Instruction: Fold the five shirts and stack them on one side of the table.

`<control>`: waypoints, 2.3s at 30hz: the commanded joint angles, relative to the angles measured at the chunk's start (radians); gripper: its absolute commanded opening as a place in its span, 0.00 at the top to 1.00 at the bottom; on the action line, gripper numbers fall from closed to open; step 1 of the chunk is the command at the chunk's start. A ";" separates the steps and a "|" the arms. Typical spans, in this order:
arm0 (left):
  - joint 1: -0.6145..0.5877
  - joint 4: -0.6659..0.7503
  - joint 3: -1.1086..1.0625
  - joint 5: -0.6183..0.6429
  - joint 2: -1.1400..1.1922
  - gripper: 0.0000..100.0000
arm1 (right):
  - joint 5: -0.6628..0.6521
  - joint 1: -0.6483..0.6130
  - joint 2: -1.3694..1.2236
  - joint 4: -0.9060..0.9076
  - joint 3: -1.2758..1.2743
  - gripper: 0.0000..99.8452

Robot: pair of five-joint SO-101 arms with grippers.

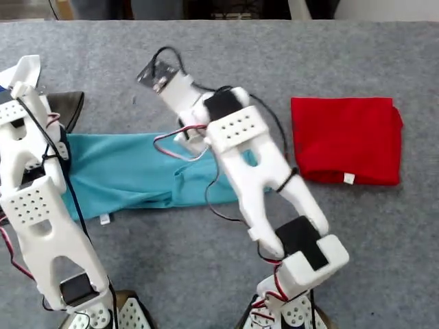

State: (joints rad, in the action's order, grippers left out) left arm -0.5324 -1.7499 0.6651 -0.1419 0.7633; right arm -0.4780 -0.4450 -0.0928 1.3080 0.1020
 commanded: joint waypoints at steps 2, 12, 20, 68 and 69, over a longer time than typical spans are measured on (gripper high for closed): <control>0.056 -0.011 -0.093 0.002 -0.213 0.97 | 0.002 0.117 0.084 -0.015 0.084 0.99; 0.239 -0.008 -0.282 0.064 -0.382 0.97 | 0.009 0.374 0.116 -0.184 0.091 0.99; 0.390 -0.009 -0.298 0.141 -0.491 0.97 | 0.006 0.548 0.283 -0.341 0.071 0.99; 1.187 0.183 0.232 0.433 -0.146 0.97 | 0.000 0.919 0.390 -0.365 0.079 0.99; 1.184 0.181 0.239 0.433 -0.135 0.97 | 0.000 0.918 0.390 -0.365 0.079 0.99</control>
State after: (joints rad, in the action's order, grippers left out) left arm 0.6475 -1.5766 0.8401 0.2846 0.6283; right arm -0.4780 0.4588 0.2539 0.9659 0.1435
